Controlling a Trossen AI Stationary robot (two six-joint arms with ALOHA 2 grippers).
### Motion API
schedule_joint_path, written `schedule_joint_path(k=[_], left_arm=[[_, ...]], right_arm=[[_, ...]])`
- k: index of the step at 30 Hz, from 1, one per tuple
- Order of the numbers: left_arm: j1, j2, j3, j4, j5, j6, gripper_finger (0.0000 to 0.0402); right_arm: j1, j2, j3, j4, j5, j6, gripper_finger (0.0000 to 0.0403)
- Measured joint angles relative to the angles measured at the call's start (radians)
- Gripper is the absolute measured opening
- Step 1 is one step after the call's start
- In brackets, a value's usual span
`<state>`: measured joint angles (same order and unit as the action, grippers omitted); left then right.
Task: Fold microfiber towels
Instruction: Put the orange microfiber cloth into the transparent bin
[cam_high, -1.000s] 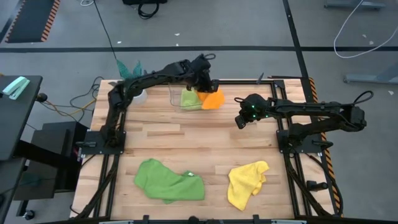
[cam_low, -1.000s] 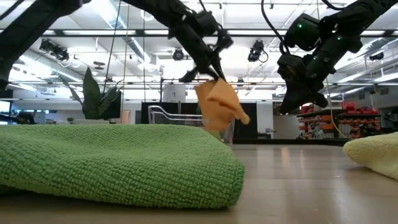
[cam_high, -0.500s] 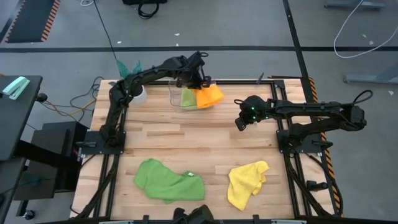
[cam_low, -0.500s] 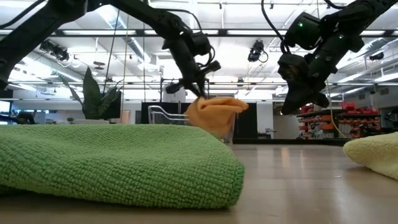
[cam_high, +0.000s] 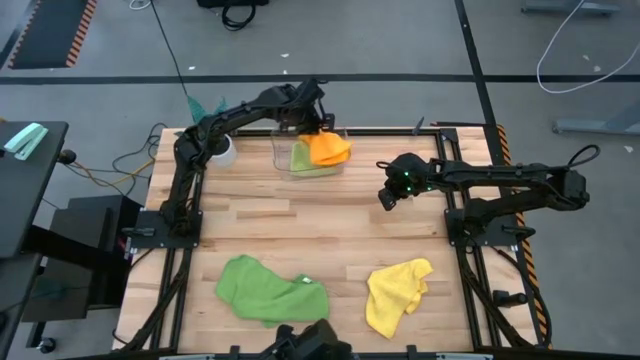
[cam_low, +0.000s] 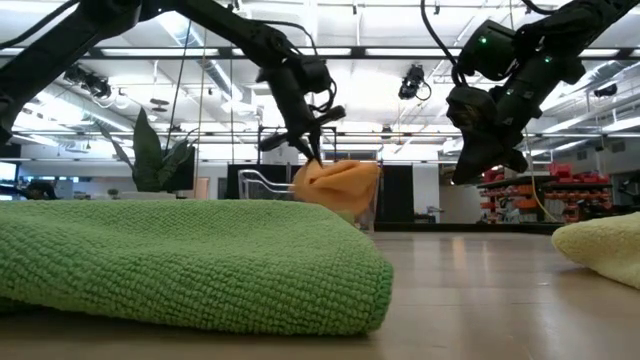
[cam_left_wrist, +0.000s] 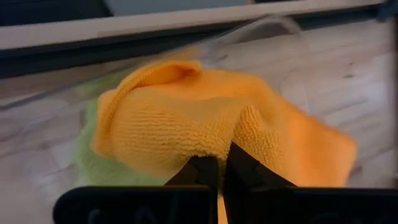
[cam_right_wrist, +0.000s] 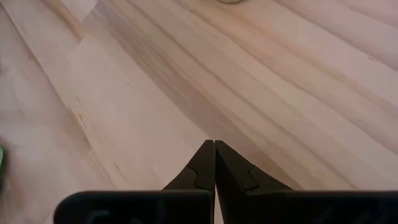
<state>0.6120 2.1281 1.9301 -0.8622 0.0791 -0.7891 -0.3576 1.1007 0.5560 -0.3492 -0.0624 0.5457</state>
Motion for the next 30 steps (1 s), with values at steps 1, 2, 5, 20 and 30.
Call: schedule_joint_path(k=[1,2,5,20,30], left_arm=[[-0.001,0.000,0.000,0.022,0.010,0.000,0.0009],[-0.001,-0.002,0.000,0.046,0.029,-0.001,0.0009],[-0.008,-0.010,0.000,0.149,0.071,-0.015,0.0009],[-0.052,-0.075,0.001,0.262,0.137,0.034,0.0009],[-0.022,-0.109,0.037,0.290,0.105,0.053,0.0009]], right_arm=[[0.000,0.000,0.000,0.000,0.002,-0.003,0.0008],[0.000,0.000,0.000,0.000,0.003,-0.007,0.0008],[-0.006,0.000,0.000,0.000,0.007,-0.017,0.0009],[-0.035,0.000,0.000,0.000,0.008,-0.025,0.0008],[-0.035,0.000,0.000,0.000,0.006,0.001,0.0008]])
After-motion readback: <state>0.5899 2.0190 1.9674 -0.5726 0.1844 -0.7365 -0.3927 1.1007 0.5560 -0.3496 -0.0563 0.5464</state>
